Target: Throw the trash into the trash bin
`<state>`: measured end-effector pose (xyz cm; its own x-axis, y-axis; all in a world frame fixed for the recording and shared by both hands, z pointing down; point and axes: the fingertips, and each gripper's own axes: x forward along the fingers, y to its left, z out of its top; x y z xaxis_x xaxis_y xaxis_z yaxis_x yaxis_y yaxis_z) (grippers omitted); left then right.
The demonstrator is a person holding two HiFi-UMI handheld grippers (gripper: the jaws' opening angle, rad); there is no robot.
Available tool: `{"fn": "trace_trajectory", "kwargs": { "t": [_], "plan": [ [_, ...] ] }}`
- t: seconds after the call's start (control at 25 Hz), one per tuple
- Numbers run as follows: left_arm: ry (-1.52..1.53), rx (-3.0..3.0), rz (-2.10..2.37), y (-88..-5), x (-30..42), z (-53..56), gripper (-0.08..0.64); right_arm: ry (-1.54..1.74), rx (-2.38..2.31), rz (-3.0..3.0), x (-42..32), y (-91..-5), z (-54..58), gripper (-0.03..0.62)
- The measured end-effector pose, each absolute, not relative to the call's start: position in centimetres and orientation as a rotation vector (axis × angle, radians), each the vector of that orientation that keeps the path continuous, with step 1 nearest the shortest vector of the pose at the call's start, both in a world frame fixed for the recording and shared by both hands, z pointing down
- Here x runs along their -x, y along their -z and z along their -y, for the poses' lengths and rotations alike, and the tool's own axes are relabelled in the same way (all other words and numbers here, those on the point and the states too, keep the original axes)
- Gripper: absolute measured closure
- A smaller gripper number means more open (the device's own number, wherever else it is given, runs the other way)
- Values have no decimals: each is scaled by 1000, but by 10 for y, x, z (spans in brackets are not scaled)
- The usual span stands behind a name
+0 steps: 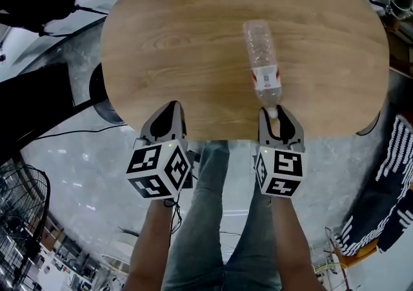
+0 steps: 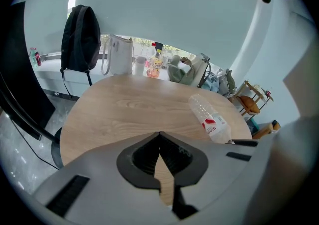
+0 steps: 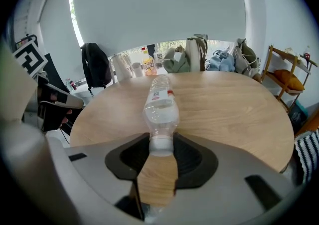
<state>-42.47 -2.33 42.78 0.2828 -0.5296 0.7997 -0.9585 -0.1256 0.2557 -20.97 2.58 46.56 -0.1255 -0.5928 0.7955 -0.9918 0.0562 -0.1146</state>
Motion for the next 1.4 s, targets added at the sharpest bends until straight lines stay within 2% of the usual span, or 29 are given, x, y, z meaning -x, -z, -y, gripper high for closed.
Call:
{"fn": "trace_trajectory", "kwargs": {
  "t": [0.44, 1.4],
  "plan": [
    [-730, -1895, 1268, -407, 338, 29, 549, -901, -1789, 1740, 126, -427, -38, 442],
    [-892, -2205, 881, -383, 56, -12, 549, -997, -2276, 1341, -134, -385, -170, 442]
  ]
}}
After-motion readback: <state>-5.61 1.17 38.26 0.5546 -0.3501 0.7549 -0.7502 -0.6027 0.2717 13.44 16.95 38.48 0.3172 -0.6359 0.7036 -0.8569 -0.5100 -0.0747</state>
